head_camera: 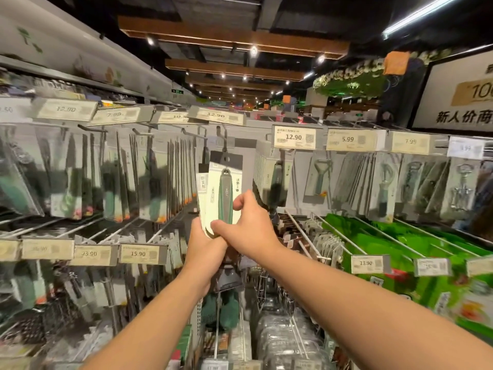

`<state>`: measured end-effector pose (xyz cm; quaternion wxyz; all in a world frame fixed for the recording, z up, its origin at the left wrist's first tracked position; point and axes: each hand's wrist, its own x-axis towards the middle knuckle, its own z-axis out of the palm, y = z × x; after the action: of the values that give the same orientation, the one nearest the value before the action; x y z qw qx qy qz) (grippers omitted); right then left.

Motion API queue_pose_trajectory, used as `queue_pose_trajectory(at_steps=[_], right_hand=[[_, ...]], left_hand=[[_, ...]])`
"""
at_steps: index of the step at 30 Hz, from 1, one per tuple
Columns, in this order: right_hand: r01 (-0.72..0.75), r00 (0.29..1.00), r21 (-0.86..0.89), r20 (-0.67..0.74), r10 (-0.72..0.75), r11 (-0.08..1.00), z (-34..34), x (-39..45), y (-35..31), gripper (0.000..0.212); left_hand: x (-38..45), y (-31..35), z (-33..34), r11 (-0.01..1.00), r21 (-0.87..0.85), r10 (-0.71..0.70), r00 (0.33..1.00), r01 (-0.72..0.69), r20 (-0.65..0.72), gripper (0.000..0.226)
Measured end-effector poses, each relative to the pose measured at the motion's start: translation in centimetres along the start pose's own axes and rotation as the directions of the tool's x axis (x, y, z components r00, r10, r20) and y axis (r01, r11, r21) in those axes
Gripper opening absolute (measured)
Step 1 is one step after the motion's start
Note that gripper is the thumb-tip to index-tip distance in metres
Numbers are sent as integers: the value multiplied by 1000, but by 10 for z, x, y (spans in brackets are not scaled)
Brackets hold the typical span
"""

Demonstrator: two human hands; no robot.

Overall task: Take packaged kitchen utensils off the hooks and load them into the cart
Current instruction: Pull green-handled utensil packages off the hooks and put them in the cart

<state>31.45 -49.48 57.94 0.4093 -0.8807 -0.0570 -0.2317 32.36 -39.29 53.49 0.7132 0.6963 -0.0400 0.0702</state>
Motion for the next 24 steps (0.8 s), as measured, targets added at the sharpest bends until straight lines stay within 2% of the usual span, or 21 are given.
queue_pose_trajectory(at_steps=[3,5,8,9,11,12,14,16,18,20,24], right_hand=[[-73,997,59,42,70,996,5,-2,0,43],[-149,987,120,77,140,982,10,0,-2,39],[-297,953,314,147,263,902,15,3,-8,34],[-320,946,343,163,279,883,16,4,-9,33],[-340,939,363,184,291,868,20,5,-10,36],[-334,942,352,168,292,874,23,6,-11,38],[-272,962,292,64,265,917,27,5,-10,41],[-169,979,222,-80,190,960,30,4,-8,42],[-60,979,126,-186,83,990,28,2,-6,42],[11,972,53,-235,1,999,26,1,-5,41],[46,961,75,-276,-24,996,23,8,-13,43]], left_hand=[[-5,-1,-14,998,-43,-50,998,52,42,59],[-7,0,-22,990,-123,-70,997,75,43,53],[-8,-1,-34,976,-196,-93,996,92,4,44],[-9,1,-38,978,-191,-86,996,83,-7,46],[-8,3,-44,985,-161,-72,997,67,-25,64],[-7,2,-48,987,-149,-65,997,60,-31,68],[-6,5,-55,991,-128,-48,998,44,-33,51],[-2,5,-62,994,-109,-35,998,30,-43,41],[2,4,-70,993,-119,-25,999,20,-45,40],[3,3,-77,991,-134,-16,998,9,-55,40],[5,1,-85,989,-147,-18,998,10,-55,36]])
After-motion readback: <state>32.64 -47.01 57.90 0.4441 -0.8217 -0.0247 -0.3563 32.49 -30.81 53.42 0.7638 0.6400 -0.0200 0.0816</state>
